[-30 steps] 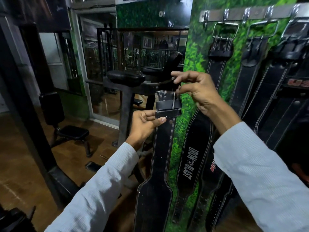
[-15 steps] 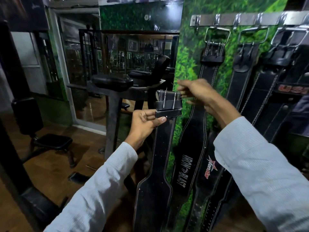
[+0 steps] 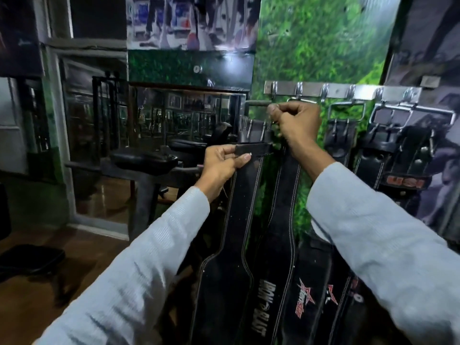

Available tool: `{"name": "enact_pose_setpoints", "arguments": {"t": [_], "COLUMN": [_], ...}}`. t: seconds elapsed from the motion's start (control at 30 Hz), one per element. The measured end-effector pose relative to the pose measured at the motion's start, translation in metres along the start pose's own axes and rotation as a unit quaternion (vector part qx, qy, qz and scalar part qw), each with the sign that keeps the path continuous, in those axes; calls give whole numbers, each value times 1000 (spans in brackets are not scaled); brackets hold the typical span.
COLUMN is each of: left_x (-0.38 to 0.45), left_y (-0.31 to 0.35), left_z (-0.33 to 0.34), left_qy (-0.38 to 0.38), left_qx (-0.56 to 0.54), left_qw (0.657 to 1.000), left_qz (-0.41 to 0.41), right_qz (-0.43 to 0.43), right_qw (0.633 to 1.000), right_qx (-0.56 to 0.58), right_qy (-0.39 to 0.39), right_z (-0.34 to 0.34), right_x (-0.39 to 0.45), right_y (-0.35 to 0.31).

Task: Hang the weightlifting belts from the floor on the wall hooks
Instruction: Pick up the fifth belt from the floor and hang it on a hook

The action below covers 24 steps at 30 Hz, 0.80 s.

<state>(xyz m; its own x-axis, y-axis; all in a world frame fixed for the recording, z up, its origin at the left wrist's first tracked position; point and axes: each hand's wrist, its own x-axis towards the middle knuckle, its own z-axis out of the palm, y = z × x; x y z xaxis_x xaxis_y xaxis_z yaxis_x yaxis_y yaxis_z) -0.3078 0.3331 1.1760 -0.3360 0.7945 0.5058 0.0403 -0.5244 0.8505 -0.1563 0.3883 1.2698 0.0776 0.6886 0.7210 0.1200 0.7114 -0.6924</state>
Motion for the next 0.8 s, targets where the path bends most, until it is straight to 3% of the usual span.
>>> {"name": "enact_pose_setpoints", "arguments": {"t": [0.2,0.47,0.63,0.8], "left_x": [56,61,53,38], "left_y": [7,-21,-23,-42], "left_z": [27,29,29,24], "left_qy": [-7,-19,-24,37], "left_qx": [0,-10,-15,83], "left_qw": [1000,1000,999,994], "left_qz": [-13,-16,-46,-66], "right_qz": [-17,-120,-140,-132], "right_qw": [993,975,986,989], "right_qx": [-58,-169,-69,-55], "right_qy": [98,78,52,49], "right_z": [5,5,-8,-29], "right_x": [79,32,11,-36], "right_y": [31,20,30,53]}}
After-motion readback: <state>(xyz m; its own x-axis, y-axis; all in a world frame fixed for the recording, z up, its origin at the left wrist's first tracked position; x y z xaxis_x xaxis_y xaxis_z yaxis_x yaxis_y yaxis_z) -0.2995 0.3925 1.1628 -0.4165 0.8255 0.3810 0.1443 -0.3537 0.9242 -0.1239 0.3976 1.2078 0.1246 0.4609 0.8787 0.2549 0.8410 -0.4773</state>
